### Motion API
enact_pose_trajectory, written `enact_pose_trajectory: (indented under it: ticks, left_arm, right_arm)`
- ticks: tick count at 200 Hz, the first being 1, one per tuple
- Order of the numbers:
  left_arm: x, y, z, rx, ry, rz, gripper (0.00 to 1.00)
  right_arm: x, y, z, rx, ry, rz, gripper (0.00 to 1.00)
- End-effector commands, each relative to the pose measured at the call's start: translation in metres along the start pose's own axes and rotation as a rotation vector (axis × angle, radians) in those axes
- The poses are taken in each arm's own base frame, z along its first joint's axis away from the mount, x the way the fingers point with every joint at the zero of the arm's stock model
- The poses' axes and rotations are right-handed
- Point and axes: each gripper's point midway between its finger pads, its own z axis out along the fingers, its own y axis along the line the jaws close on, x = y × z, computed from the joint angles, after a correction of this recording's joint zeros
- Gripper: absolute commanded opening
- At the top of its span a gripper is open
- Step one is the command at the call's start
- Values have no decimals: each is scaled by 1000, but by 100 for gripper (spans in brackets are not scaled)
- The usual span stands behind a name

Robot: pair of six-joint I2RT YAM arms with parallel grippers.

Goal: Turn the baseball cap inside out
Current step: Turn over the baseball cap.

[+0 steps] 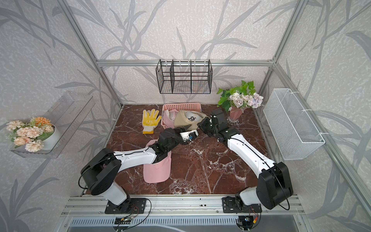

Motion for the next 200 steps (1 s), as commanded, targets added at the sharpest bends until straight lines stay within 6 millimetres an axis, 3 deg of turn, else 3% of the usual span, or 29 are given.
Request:
enact_pose_trajectory:
  ticks: [1, 12, 33, 82, 129, 165, 200]
  left_arm:
    - [-24, 25, 3, -88, -74, 8, 32]
    - [-26, 24, 3, -86, -80, 14, 24]
    - [-31, 22, -1, -87, -91, 30, 0]
    - [-57, 32, -23, -52, -113, -57, 0]
    - [-78, 43, -37, 110, -30, -421, 0]
    - [-77, 56, -48, 94, 30, -727, 0]
    - [-79, 47, -48, 233, 120, -953, 0]
  right_arm:
    - [9, 20, -13, -86, 25, -26, 0]
    - [10, 19, -15, -87, 22, -26, 0]
    - [9, 16, -21, -85, 4, -32, 3]
    - [-6, 18, -49, -44, -117, -210, 48]
    - [-35, 19, -107, 32, -368, -522, 59]
    - [-9, 39, -127, -85, -301, -752, 61]
    - [29, 48, -114, -230, -110, -827, 60]
